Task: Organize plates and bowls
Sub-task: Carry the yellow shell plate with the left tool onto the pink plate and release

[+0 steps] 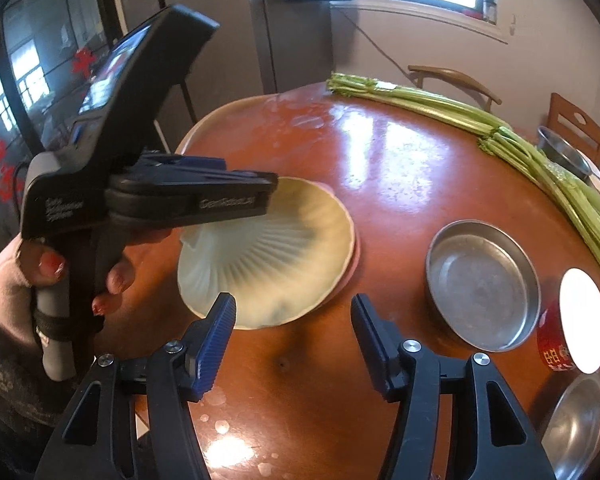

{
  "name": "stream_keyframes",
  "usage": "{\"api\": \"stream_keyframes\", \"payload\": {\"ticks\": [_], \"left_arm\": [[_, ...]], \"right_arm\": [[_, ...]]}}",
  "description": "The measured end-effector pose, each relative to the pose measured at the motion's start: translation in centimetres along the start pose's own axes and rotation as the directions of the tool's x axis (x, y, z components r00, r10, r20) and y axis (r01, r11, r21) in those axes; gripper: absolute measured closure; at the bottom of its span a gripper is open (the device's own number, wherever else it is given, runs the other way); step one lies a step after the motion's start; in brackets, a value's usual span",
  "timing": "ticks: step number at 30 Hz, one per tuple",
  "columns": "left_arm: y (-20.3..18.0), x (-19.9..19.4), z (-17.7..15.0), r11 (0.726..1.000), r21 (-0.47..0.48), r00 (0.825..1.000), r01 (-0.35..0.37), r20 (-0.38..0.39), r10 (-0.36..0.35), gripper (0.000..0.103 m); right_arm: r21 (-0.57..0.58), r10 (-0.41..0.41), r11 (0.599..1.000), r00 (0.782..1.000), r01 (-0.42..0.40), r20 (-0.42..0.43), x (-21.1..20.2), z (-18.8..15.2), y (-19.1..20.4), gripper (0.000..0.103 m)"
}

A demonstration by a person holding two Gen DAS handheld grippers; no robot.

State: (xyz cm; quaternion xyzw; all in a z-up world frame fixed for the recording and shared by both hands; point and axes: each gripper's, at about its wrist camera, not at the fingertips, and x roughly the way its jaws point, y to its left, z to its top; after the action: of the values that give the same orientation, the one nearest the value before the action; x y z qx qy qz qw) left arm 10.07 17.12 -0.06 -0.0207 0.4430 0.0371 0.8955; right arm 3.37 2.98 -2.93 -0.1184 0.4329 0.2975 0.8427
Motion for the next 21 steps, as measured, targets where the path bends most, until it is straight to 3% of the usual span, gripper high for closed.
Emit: {"api": "stream_keyframes", "payload": {"ticks": [21], "left_arm": [[-6.0, -6.5, 0.2, 0.998, 0.056, 0.994, -0.002, 0.106, -0.004, 0.043]], "right_arm": [[0.136, -0.070, 0.989, 0.985, 0.048, 0.156, -7.0, -1.4, -5.4, 0.041]]}}
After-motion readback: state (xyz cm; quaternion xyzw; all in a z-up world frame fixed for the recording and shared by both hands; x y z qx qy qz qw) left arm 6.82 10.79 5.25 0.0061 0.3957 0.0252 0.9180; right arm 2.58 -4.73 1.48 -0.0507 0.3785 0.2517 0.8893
